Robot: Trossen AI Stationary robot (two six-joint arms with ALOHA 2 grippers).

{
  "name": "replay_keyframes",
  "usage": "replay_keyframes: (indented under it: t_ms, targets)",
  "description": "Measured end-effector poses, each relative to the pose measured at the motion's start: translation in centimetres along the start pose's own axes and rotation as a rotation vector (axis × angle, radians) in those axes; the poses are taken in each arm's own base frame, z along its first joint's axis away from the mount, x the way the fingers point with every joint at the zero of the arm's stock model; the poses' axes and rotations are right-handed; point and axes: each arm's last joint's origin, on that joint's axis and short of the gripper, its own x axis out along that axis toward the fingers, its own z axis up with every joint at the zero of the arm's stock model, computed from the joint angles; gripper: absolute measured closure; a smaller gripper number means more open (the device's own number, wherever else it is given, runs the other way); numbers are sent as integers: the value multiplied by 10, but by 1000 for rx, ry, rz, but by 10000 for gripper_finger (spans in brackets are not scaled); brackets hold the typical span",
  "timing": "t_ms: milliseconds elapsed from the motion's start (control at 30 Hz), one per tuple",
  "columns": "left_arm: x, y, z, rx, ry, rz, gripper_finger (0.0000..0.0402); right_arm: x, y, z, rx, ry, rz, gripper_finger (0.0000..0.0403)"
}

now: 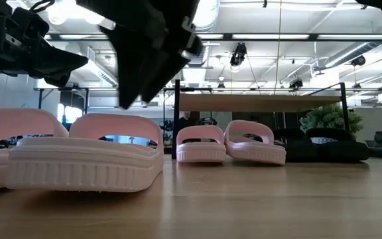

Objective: Pick and place slides into the shelf
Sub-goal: Put the pink slipper on the shelf

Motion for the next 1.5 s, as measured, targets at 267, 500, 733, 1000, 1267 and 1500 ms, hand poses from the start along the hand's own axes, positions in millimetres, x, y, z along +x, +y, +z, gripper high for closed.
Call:
replay_keyframes:
  t_ms: [267, 500, 733, 1000, 1267, 1500]
  targets:
    - [0, 0, 0, 0, -3, 1, 402, -25, -5, 0, 85, -44, -87, 172]
    - [-1, -1, 11, -463, -103, -51, 402, -62, -13, 2, 220, -93, -44, 172]
    - [-3, 0, 21, -921, -191, -90, 402, -96, -26, 0, 338, -110, -22, 172]
    - [-5, 1, 32, -910, -312, -117, 402, -103, -33, -5, 357, -76, -50, 172]
    - [-13, 0, 68, -717, -126, -103, 402, -103, -34, -5, 381, -71, -53, 172]
    - [-31, 3, 125, -416, 188, 28, 402, -104, -36, -16, 485, 16, -83, 172]
